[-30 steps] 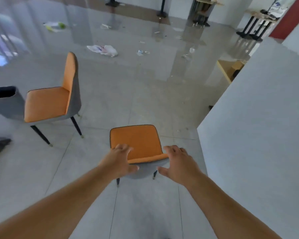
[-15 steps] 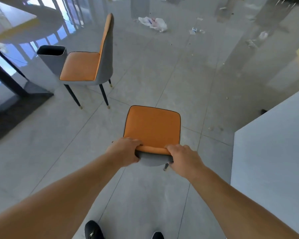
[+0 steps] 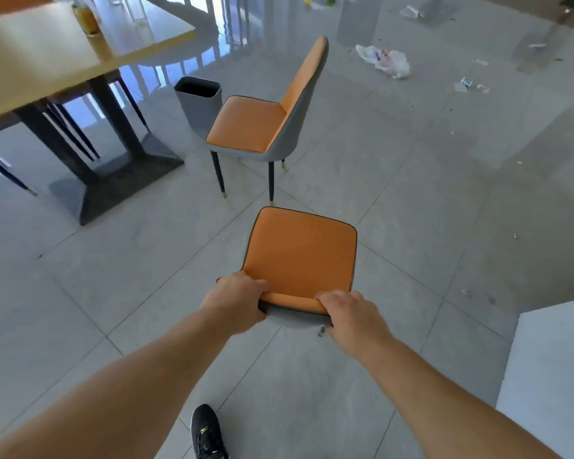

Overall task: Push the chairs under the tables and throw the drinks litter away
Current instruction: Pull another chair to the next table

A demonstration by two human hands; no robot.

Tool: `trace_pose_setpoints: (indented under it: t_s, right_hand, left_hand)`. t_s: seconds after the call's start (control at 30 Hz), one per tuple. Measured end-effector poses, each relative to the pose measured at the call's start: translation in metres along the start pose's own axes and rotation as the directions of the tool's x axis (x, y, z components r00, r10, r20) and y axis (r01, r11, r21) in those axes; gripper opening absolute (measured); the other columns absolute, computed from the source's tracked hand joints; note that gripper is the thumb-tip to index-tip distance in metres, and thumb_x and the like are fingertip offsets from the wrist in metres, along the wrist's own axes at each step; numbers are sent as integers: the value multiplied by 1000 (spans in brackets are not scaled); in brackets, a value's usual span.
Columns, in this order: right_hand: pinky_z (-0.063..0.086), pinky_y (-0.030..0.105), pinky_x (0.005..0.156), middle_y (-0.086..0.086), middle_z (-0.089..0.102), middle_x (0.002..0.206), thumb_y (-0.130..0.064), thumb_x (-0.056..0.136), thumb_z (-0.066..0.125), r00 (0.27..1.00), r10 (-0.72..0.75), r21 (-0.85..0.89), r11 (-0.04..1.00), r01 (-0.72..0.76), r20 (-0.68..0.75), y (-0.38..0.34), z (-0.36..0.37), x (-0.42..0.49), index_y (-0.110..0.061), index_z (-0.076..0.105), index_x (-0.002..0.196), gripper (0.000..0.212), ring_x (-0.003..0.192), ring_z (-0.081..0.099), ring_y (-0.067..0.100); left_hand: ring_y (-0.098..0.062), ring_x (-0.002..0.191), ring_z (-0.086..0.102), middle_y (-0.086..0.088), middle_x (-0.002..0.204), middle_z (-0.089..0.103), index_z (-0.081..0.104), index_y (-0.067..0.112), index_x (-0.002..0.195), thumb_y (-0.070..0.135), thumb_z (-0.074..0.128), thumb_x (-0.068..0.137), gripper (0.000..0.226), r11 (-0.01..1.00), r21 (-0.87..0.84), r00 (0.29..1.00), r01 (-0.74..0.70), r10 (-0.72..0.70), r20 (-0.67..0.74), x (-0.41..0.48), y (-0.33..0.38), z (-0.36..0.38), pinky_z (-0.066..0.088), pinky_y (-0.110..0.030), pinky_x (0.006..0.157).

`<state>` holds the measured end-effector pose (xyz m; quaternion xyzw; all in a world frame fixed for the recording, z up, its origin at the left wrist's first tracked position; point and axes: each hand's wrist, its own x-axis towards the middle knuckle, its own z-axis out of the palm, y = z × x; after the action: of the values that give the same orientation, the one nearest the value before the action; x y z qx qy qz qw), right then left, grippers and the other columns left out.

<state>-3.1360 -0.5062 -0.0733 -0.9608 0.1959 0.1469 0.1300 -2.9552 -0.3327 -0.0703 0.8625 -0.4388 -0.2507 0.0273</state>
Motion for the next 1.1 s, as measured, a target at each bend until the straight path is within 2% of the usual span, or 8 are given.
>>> trace_pose_setpoints:
  t_s: [0.3, 0.57, 0.9, 1.1]
  right_hand:
    - [46, 48, 92, -11, 57, 115, -34, 94, 66, 968, -245, -82, 965, 248, 55, -164, -11, 111, -42, 50, 129, 39, 103, 53, 21]
    - [41, 52, 99, -9, 55, 119, -31, 96, 60, 896, -425, -145, 886, 440, 128, -288, -24, 214, -42, 50, 134, 40, 108, 52, 23]
    - [40, 53, 99, -6, 55, 113, -25, 93, 61, 773, -589, -192, 751, 631, 236, -364, -50, 340, -39, 51, 127, 38, 107, 51, 25]
    - [41, 57, 100, -5, 56, 111, -18, 95, 57, 725, -634, -211, 696, 687, 270, -380, -77, 427, -38, 53, 126, 37, 107, 51, 26]
  left_hand:
    - [-10, 92, 55, 15, 94, 62, 64, 40, 102, 47, 69, 89, 16, 969, -143, 974, 203, -214, -73, -61, -172, -30, 55, -34, 83]
    - [-9, 87, 54, 17, 89, 60, 62, 40, 101, 49, 66, 89, 15, 890, -258, 893, 375, -422, -155, -94, -298, -44, 52, -29, 74]
    - [-10, 93, 51, 17, 99, 56, 59, 41, 103, 48, 63, 88, 16, 713, -400, 749, 576, -656, -92, -72, -371, -84, 55, -36, 80]
    - [-9, 94, 52, 17, 105, 56, 58, 43, 112, 50, 65, 92, 22, 648, -449, 685, 616, -721, -101, -22, -397, -115, 50, -28, 78]
